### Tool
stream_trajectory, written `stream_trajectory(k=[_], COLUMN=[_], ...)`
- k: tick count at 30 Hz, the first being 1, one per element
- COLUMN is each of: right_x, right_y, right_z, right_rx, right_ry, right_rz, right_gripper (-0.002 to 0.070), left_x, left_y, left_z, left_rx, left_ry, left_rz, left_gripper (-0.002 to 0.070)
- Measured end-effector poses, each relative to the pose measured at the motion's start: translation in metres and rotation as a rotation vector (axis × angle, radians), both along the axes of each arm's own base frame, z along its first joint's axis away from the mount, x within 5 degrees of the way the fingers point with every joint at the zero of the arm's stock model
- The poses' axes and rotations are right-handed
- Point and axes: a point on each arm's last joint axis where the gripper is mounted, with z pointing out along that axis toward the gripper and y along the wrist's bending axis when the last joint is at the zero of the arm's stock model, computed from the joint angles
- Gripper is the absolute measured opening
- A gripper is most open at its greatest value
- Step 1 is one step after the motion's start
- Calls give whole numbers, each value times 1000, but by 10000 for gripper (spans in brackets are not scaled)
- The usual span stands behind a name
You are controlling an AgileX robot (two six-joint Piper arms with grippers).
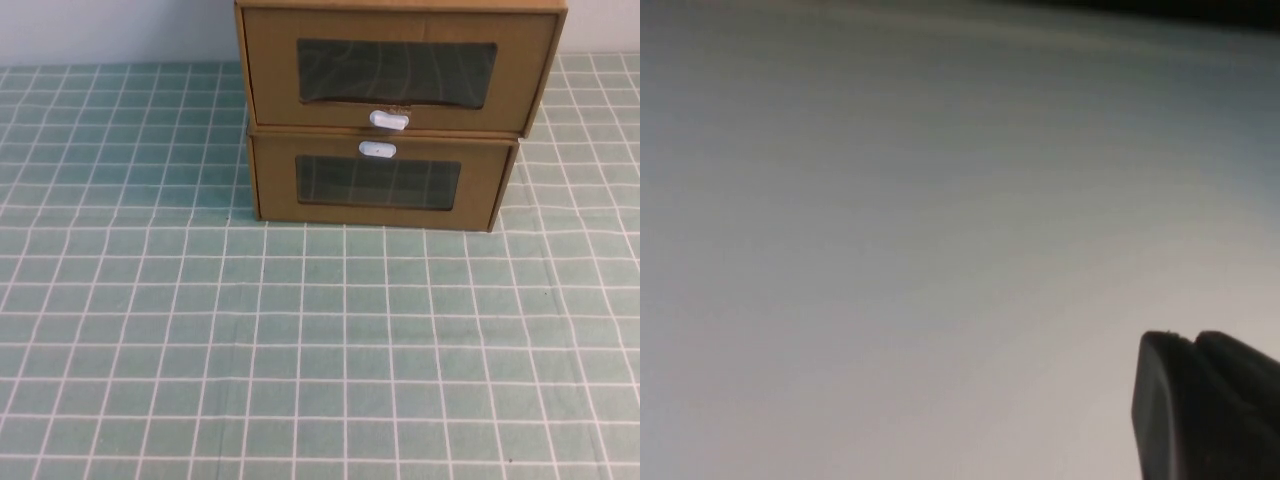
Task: Open the shoe box
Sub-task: 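Pull the top drawer of the cardboard box fully open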
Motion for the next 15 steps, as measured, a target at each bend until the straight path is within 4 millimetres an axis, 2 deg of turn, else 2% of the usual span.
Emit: stream_trajectory(k=[3, 7, 11, 15], right_x=[34, 82, 130, 166], right_y=[5, 13, 21, 28], right_z=[32, 42, 35, 22], right_rx=[-18, -49, -76, -76], right_ry=[237, 489, 605, 693], right_rz=[0, -4, -14, 3], right_gripper=[-13, -13, -13, -13], left_x=[35, 79, 134, 185], left_y=[-7, -14, -20, -25], left_z=[33, 56, 51, 33], left_rx=[44, 83, 80, -48], left_ry=[208, 409, 527, 641], left_rz=[-28, -52, -66, -161], left_gripper=[-5, -5, -5, -5])
